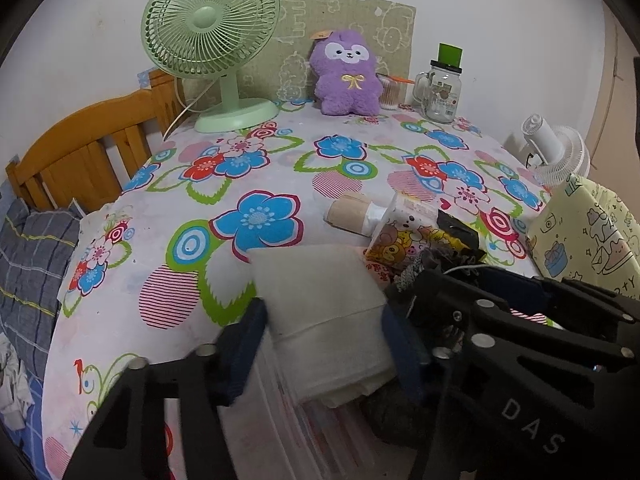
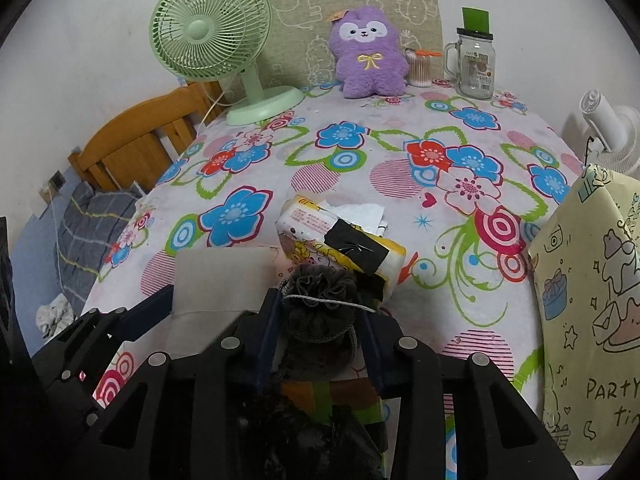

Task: Organize soft objects
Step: 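Move the right tool to the grey mesh sponge while the left tool approaches the white towel, then close the right gripper on the grey sponge while the left gripper grasps the white towel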

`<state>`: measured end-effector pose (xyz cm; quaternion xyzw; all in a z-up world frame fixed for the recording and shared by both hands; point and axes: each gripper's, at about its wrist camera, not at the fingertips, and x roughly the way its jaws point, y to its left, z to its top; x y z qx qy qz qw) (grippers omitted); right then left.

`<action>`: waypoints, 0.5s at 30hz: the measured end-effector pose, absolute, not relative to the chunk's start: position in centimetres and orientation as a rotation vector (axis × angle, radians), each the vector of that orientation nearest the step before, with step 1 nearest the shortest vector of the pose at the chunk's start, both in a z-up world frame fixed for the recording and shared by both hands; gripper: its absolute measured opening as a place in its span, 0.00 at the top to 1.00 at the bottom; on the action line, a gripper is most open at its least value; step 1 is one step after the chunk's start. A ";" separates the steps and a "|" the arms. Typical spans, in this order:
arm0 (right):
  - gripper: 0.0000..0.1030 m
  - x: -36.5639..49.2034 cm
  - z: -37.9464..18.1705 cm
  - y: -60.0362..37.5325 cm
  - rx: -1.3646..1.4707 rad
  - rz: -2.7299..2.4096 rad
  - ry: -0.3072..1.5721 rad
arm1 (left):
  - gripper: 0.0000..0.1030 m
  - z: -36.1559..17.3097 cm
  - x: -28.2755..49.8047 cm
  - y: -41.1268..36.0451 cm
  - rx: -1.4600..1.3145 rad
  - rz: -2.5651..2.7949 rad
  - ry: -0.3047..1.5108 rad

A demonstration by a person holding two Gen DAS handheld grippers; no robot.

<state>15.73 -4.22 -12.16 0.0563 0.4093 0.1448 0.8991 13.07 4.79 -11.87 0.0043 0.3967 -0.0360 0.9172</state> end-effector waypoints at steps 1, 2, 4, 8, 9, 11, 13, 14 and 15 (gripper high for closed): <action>0.61 15.7 -12.1 -4.3 0.113 0.295 0.844 | 0.54 -11.8 13.0 4.8 0.011 -0.070 0.815; 0.61 15.6 -12.0 -4.4 0.113 0.292 0.841 | 0.55 -11.7 13.0 4.9 0.009 -0.070 0.814; 0.61 15.5 -11.9 -4.5 0.115 0.291 0.838 | 0.60 -11.7 12.9 4.9 0.009 -0.071 0.812; 0.62 15.1 -11.5 -4.6 0.111 0.288 0.826 | 0.65 -11.2 12.6 4.6 0.019 -0.073 0.798; 0.62 15.0 -11.4 -4.6 0.110 0.288 0.824 | 0.66 -11.1 12.5 4.5 0.020 -0.073 0.795; 0.62 14.8 -11.1 -4.7 0.108 0.288 0.813 | 0.66 -10.7 12.3 4.5 0.021 -0.072 0.785; 0.62 14.5 -10.7 -4.6 0.108 0.288 0.802 | 0.67 -10.4 12.1 4.5 0.021 -0.071 0.777; 0.62 14.4 -10.5 -4.6 0.107 0.288 0.798 | 0.67 -10.2 12.0 4.5 0.022 -0.072 0.772; 0.62 14.3 -10.4 -4.6 0.106 0.288 0.795 | 0.68 -10.1 11.9 4.5 0.022 -0.072 0.768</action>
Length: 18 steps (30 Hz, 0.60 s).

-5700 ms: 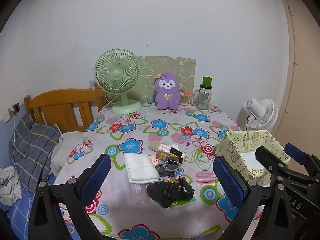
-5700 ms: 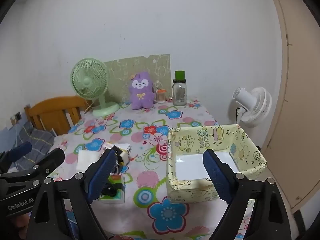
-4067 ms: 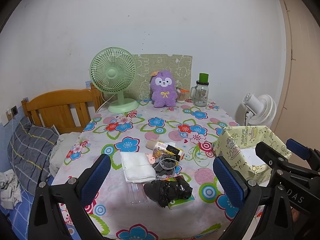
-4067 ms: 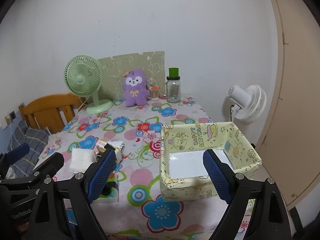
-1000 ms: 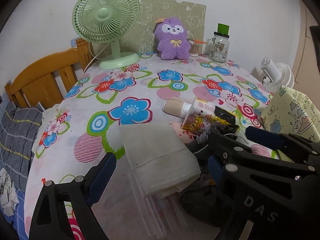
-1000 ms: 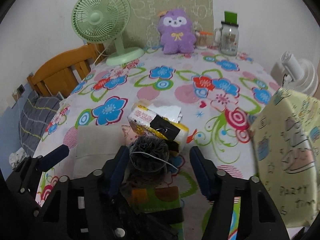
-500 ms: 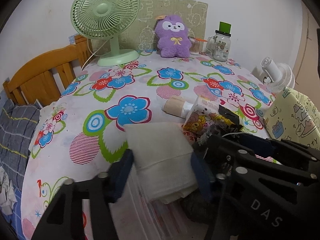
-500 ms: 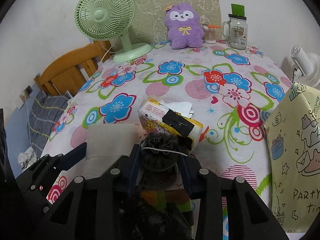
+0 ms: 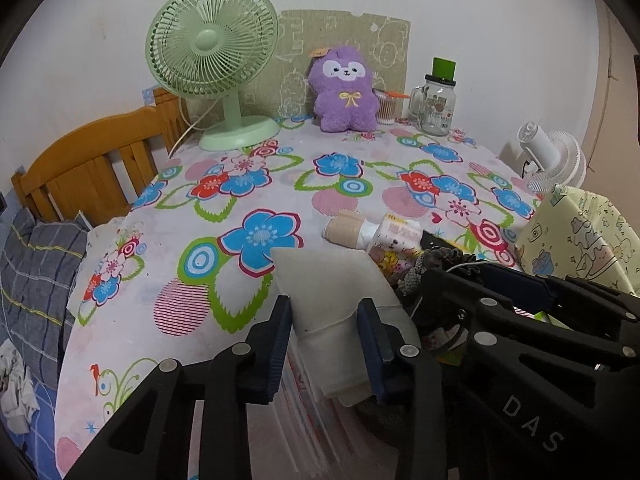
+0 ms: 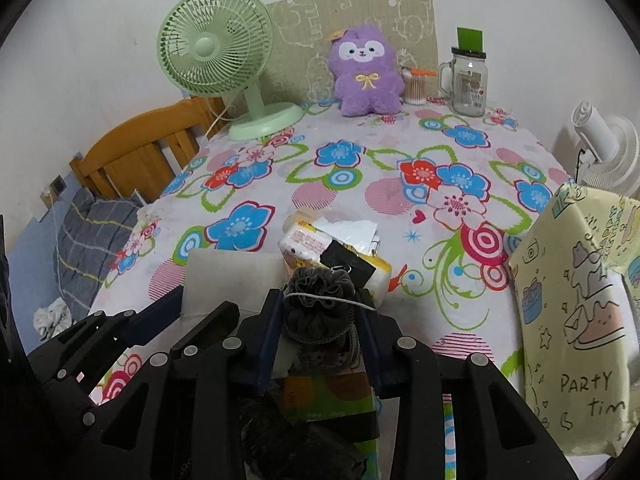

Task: Organize soft objects
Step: 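Close the right gripper on the grey sponge while the left gripper grasps the white towel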

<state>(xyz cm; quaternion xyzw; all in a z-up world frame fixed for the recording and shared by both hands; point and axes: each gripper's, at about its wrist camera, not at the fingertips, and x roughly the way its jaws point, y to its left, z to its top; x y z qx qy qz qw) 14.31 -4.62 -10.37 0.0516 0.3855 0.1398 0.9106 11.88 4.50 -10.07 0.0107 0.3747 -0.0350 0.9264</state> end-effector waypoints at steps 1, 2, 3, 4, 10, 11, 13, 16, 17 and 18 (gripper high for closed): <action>0.62 14.2 -10.2 -4.6 0.105 0.288 0.790 | 0.69 -9.9 11.8 4.5 0.022 -0.073 0.765; 0.62 14.0 -9.9 -4.6 0.104 0.289 0.784 | 0.70 -9.7 11.7 4.4 0.019 -0.078 0.763; 0.62 13.9 -9.8 -4.7 0.103 0.289 0.781 | 0.72 -9.6 11.6 4.5 0.016 -0.083 0.762; 0.62 13.7 -9.6 -4.7 0.102 0.290 0.776 | 0.74 -9.4 11.5 4.4 0.014 -0.087 0.761; 0.63 13.0 -8.7 -4.8 0.095 0.293 0.756 | 0.84 -8.6 10.8 4.0 0.006 -0.105 0.747; 0.63 12.9 -8.6 -4.9 0.097 0.294 0.754 | 0.85 -8.5 10.7 3.9 0.009 -0.109 0.743; 0.63 12.7 -8.4 -5.0 0.097 0.292 0.748 | 0.88 -8.3 10.5 3.8 0.010 -0.112 0.736; 0.63 12.4 -8.2 -5.2 0.097 0.295 0.742 | 0.90 -8.0 10.2 3.6 0.014 -0.117 0.730; 0.63 12.3 -8.1 -5.3 0.097 0.295 0.740 | 0.90 -7.9 10.1 3.5 0.015 -0.117 0.728; 0.63 12.2 -7.9 -5.3 0.099 0.295 0.738 | 0.90 -7.7 10.0 3.4 0.017 -0.118 0.724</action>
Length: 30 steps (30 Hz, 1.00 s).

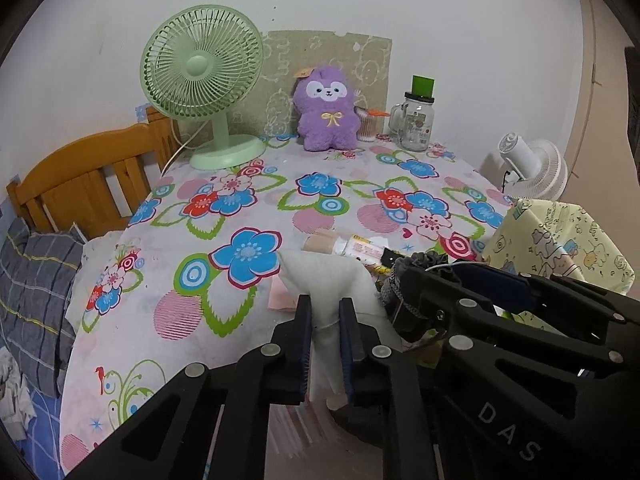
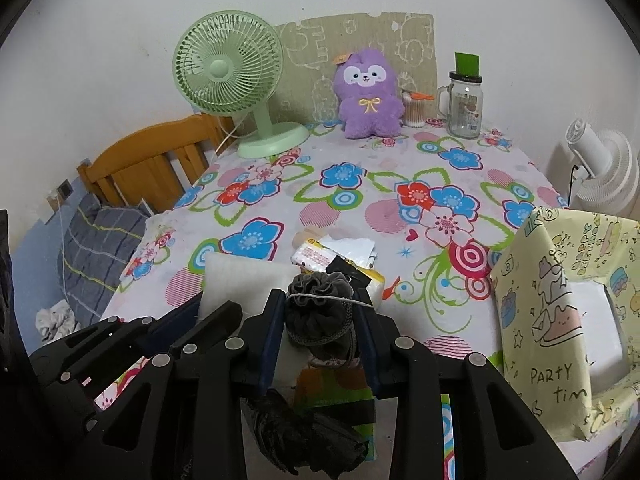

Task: Organize soft objects
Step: 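Close the right gripper on the grey sponge while the left gripper grasps the white towel, then carry the sponge in the right gripper and towel in the left toward the printed box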

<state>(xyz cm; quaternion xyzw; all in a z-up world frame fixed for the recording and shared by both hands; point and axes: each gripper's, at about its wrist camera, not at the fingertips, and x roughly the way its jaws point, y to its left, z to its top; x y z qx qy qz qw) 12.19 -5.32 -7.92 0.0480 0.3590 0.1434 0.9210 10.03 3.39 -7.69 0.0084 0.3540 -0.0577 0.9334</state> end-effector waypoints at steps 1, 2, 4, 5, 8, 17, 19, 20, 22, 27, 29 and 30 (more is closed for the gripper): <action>0.63 12.1 -7.7 -5.4 0.099 0.296 0.733 | 0.90 -7.6 9.9 3.3 0.018 -0.117 0.721; 0.63 12.0 -7.5 -5.4 0.099 0.295 0.729 | 0.90 -7.3 9.9 3.2 0.017 -0.120 0.717; 0.63 11.7 -7.2 -5.6 0.096 0.292 0.720 | 0.91 -7.0 9.6 3.1 0.010 -0.126 0.713; 0.63 11.6 -6.9 -5.7 0.094 0.290 0.715 | 0.91 -6.9 9.6 3.0 0.007 -0.130 0.713; 0.64 11.3 -6.4 -6.1 0.105 0.295 0.704 | 0.91 -6.1 9.1 2.6 0.022 -0.123 0.692; 0.64 9.9 -4.6 -7.2 0.109 0.296 0.660 | 0.91 -4.1 8.1 1.5 0.039 -0.117 0.653; 0.64 9.6 -4.2 -7.6 0.110 0.293 0.651 | 0.91 -3.6 7.8 1.1 0.042 -0.119 0.644; 0.64 9.4 -3.9 -7.8 0.110 0.291 0.646 | 0.91 -3.4 7.7 0.9 0.042 -0.120 0.640; 0.64 9.0 -3.5 -8.2 0.110 0.286 0.638 | 0.91 -3.0 7.4 0.4 0.048 -0.123 0.632; 0.64 8.1 -2.6 -9.5 0.116 0.274 0.619 | 0.91 -2.2 6.7 -0.8 0.055 -0.127 0.615; 0.64 7.8 -2.2 -10.0 0.115 0.267 0.613 | 0.91 -1.8 6.4 -1.2 0.056 -0.129 0.610; 0.64 7.5 -2.0 -10.3 0.112 0.264 0.609 | 0.91 -1.7 6.3 -1.6 0.057 -0.130 0.608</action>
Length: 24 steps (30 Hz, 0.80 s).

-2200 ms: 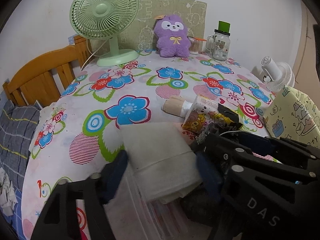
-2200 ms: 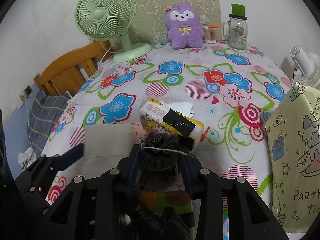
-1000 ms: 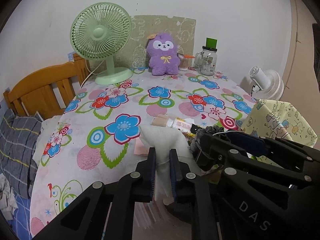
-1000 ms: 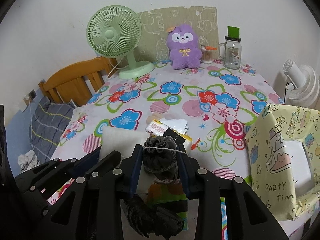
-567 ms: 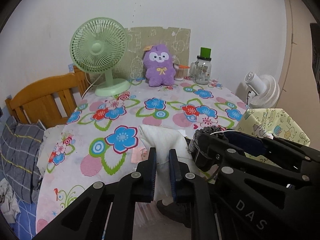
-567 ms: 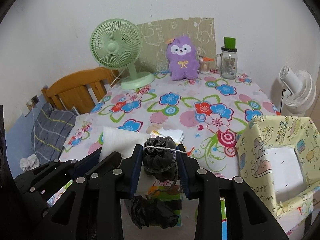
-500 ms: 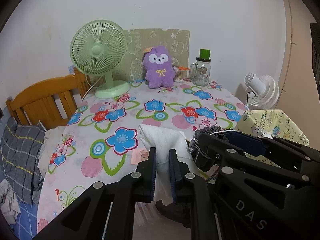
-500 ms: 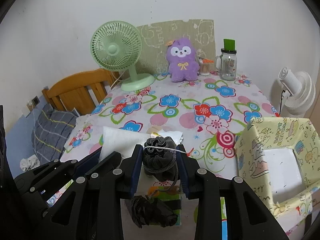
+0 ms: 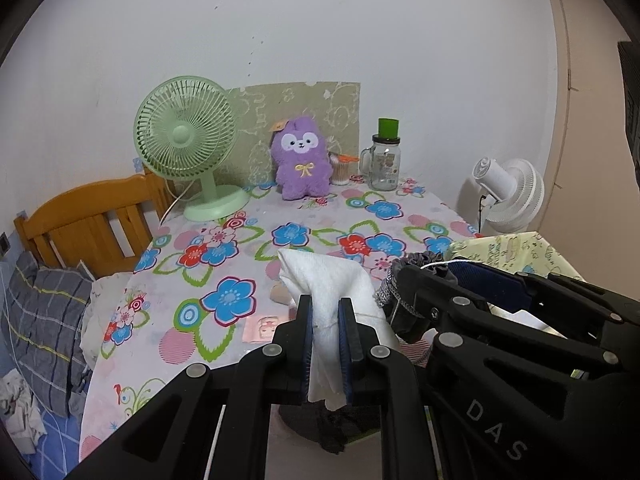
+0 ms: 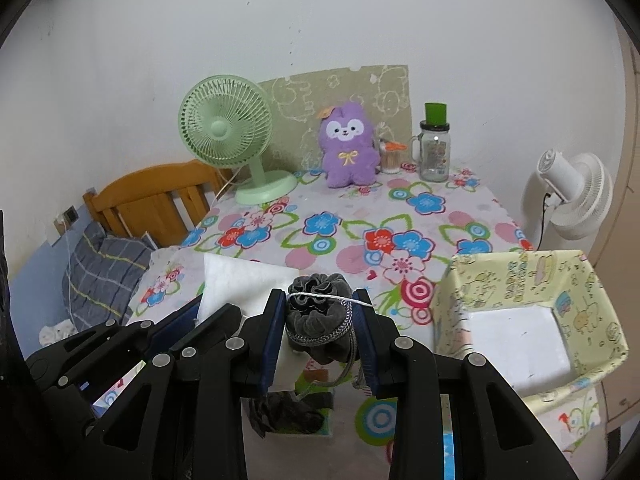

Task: Organize soft objects
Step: 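Carry the sponge in the right gripper and towel in the left toward the printed box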

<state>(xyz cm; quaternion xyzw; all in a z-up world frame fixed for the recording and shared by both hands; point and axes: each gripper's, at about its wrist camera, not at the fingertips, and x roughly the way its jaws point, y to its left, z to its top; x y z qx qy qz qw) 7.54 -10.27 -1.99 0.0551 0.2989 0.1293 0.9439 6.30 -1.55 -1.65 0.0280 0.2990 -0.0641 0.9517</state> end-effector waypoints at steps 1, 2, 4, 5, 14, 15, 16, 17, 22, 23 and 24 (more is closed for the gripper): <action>0.64 7.4 -1.9 -10.5 0.111 0.261 0.607 | 0.91 -1.6 6.2 -1.7 0.056 -0.131 0.607; 0.64 7.3 -1.7 -10.8 0.110 0.259 0.605 | 0.91 -1.5 6.1 -1.9 0.055 -0.133 0.607; 0.64 7.0 -1.5 -11.3 0.111 0.255 0.601 | 0.91 -1.2 6.0 -2.5 0.052 -0.139 0.608; 0.64 6.8 -1.3 -11.6 0.111 0.251 0.599 | 0.91 -1.1 5.9 -2.7 0.054 -0.140 0.607; 0.64 5.7 -0.8 -14.6 0.130 0.231 0.575 | 0.91 -0.2 4.9 -5.6 0.074 -0.155 0.588; 0.64 5.5 -0.7 -14.9 0.129 0.228 0.572 | 0.91 -0.1 4.9 -5.9 0.075 -0.156 0.586; 0.64 5.5 -0.6 -15.2 0.129 0.226 0.569 | 0.91 0.0 4.8 -6.2 0.075 -0.157 0.584; 0.64 5.4 -0.5 -15.5 0.129 0.224 0.567 | 0.91 0.1 4.7 -6.6 0.076 -0.160 0.582; 0.64 5.0 -0.2 -17.1 0.131 0.214 0.555 | 0.91 0.4 4.6 -8.0 0.079 -0.167 0.573; 0.64 4.9 -0.2 -17.4 0.131 0.212 0.554 | 0.91 0.5 4.6 -8.3 0.080 -0.169 0.571; 0.64 4.9 -0.2 -17.7 0.133 0.210 0.551 | 0.91 0.6 4.6 -8.6 0.081 -0.171 0.570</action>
